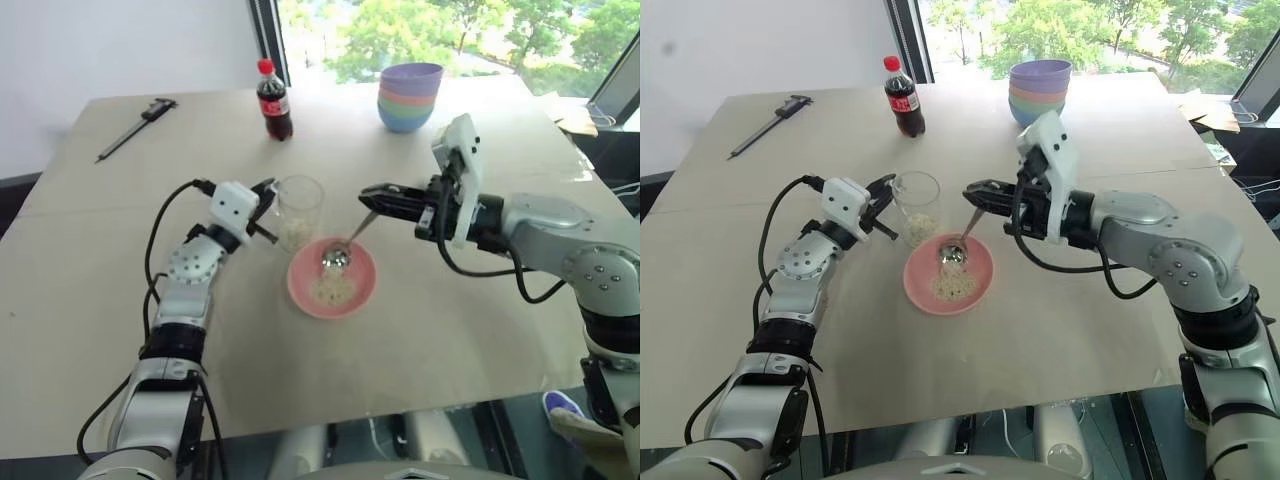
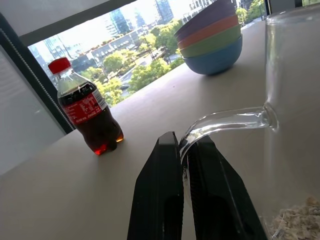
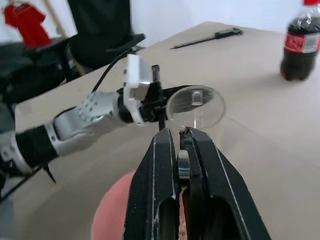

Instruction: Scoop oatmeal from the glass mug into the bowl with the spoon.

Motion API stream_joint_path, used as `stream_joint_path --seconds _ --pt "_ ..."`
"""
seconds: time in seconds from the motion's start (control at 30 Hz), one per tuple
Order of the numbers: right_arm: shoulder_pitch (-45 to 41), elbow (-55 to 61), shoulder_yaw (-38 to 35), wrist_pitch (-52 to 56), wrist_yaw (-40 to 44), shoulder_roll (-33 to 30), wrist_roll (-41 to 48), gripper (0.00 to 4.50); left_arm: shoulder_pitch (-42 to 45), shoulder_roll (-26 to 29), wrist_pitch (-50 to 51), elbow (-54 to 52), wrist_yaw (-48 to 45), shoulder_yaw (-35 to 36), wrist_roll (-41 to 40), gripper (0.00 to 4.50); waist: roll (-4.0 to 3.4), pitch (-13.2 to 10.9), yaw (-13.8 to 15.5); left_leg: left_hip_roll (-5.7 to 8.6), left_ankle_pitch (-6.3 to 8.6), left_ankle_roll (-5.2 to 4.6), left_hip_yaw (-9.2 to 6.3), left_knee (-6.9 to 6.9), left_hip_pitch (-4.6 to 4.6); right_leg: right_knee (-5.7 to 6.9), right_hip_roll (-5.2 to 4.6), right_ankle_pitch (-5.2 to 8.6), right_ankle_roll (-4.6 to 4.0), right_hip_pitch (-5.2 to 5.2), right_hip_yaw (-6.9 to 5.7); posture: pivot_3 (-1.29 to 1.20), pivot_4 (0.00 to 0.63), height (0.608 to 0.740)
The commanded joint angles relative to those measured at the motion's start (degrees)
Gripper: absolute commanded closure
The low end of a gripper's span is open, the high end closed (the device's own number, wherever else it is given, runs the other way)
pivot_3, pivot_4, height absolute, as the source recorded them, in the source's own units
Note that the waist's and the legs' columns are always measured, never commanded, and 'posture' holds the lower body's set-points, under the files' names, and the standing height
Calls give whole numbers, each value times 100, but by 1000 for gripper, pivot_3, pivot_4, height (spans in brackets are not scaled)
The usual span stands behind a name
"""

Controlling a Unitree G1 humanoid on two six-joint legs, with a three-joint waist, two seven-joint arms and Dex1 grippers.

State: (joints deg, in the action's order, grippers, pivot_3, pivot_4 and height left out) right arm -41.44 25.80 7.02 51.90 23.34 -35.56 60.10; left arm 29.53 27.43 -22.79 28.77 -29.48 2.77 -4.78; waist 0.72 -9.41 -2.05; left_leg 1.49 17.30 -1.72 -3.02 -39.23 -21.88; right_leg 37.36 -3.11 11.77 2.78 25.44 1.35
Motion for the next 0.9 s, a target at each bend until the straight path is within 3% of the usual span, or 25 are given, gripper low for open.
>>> stream_joint_path --seconds 0.03,0.17,0.33,0.63,0.9 --pt "-6 189 -66 -297 599 -98 -373 4500 -134 16 109 207 45 -3 137 4414 0 0 2 0 0 0 -1 0 0 0 0 0 0 0 -1 0 150 740" --pt "10 172 -12 -592 1237 -176 -854 4500 -130 -8 104 242 59 17 93 4414 0 0 7 1 0 1 -2 0 0 -1 -1 0 0 0 -2 0 150 740" --pt "-2 -108 -283 -487 1337 77 -757 4500 -116 -19 78 290 101 18 63 4414 1 1 7 1 0 1 -5 0 0 -1 -2 0 0 -1 -3 0 150 740" --pt "376 46 -105 -1081 2112 -3 -1459 4500 -124 -67 55 310 142 5 56 4414 2 1 38 5 0 2 -10 0 1 -6 -5 0 0 -4 -7 0 150 740" --pt "-678 -1323 -1597 269 -243 1317 182 4500 -103 -137 83 292 165 23 -2 4414 3 2 50 11 -2 6 -18 -1 4 6 -21 -1 -2 -4 -7 0 150 740"
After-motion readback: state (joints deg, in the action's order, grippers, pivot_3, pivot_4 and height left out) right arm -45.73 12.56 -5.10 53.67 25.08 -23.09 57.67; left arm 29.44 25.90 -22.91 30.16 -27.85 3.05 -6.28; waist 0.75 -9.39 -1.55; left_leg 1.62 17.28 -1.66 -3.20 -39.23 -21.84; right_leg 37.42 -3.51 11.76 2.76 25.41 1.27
